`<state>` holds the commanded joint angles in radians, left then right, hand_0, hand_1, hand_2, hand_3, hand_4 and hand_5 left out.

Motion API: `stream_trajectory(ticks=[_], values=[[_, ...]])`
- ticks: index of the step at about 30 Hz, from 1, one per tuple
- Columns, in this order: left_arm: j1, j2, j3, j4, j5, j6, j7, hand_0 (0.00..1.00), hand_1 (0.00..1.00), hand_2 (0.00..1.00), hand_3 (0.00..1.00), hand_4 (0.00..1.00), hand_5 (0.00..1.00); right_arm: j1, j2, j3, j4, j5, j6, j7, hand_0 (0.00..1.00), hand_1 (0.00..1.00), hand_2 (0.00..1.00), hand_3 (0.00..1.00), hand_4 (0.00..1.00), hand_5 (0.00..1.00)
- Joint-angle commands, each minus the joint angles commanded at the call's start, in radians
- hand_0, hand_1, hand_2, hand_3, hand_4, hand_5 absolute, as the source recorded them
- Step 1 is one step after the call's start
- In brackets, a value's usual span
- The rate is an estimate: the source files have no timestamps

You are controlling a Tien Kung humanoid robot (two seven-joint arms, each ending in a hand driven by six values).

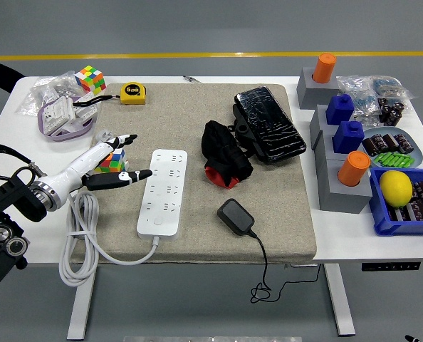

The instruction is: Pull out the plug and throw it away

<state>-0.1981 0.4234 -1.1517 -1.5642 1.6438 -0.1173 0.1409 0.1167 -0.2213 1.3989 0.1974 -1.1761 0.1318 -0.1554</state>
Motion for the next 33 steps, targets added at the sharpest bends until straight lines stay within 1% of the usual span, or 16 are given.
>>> stream_trajectory(ticks=[1,2,4,6,7,11,12,17,18,33], values=[[0.0,0.0,0.0,-0.001,-0.002,0.008,-0.017,0.998,0.998,0.998,0.998,0.998,0.79,0.0,0.0,-0.001,0.0,0.001,0.0,0.0,0.634,0.675,0.681,0.595,0.992,0.451],[-0.001,0.0,0.001,-0.003,-0.006,0.022,-0.042,0.998,0.998,0.998,0.998,0.998,0.79,0.0,-0.001,0.0,0.0,0.0,0.0,0.0,0.634,0.675,0.681,0.595,0.992,0.451],[-0.002,-0.001,0.0,-0.005,-0.007,0.032,-0.059,0.998,0.998,0.998,0.998,0.998,0.79,0.0,-0.002,0.0,-0.001,0.0,0.0,-0.001,0.634,0.675,0.681,0.595,0.992,0.451],[-0.004,-0.003,-0.001,-0.006,-0.008,0.035,-0.065,0.998,0.998,0.998,0.998,0.998,0.79,-0.001,-0.003,0.0,-0.001,0.0,0.0,-0.001,0.634,0.675,0.681,0.595,0.992,0.451],[-0.004,-0.003,-0.001,-0.005,-0.009,0.036,-0.066,0.81,0.88,0.868,0.965,0.998,0.552,-0.001,-0.004,-0.001,-0.001,0.001,0.0,-0.001,0.634,0.674,0.681,0.595,0.992,0.451],[-0.005,-0.001,0.003,-0.002,-0.008,0.036,-0.066,0.81,0.88,0.868,0.965,0.998,0.552,0.0,-0.004,-0.006,0.0,0.003,0.0,-0.001,0.634,0.674,0.681,0.595,0.992,0.451],[-0.005,0.0,0.003,-0.001,-0.008,0.035,-0.066,0.777,0.843,0.841,0.946,0.975,0.512,0.0,-0.004,-0.007,0.0,0.004,0.0,-0.001,0.634,0.675,0.681,0.595,0.993,0.451],[-0.004,-0.001,0.001,0.002,-0.008,0.034,-0.061,0.777,0.843,0.841,0.946,0.975,0.512,0.0,-0.003,-0.01,0.0,0.006,0.0,0.0,0.634,0.675,0.681,0.595,0.993,0.451],[-0.004,-0.001,0.001,0.002,-0.007,0.034,-0.061,0.764,0.827,0.831,0.938,0.963,0.494,0.0,-0.003,-0.009,0.0,0.005,0.0,0.0,0.634,0.675,0.68,0.595,0.993,0.451],[0.003,-0.005,-0.009,0.003,-0.007,0.037,-0.07,0.758,0.818,0.829,0.931,0.96,0.492,-0.007,0.001,0.002,0.001,-0.001,0.001,0.0,0.634,0.675,0.681,0.595,0.993,0.451]])
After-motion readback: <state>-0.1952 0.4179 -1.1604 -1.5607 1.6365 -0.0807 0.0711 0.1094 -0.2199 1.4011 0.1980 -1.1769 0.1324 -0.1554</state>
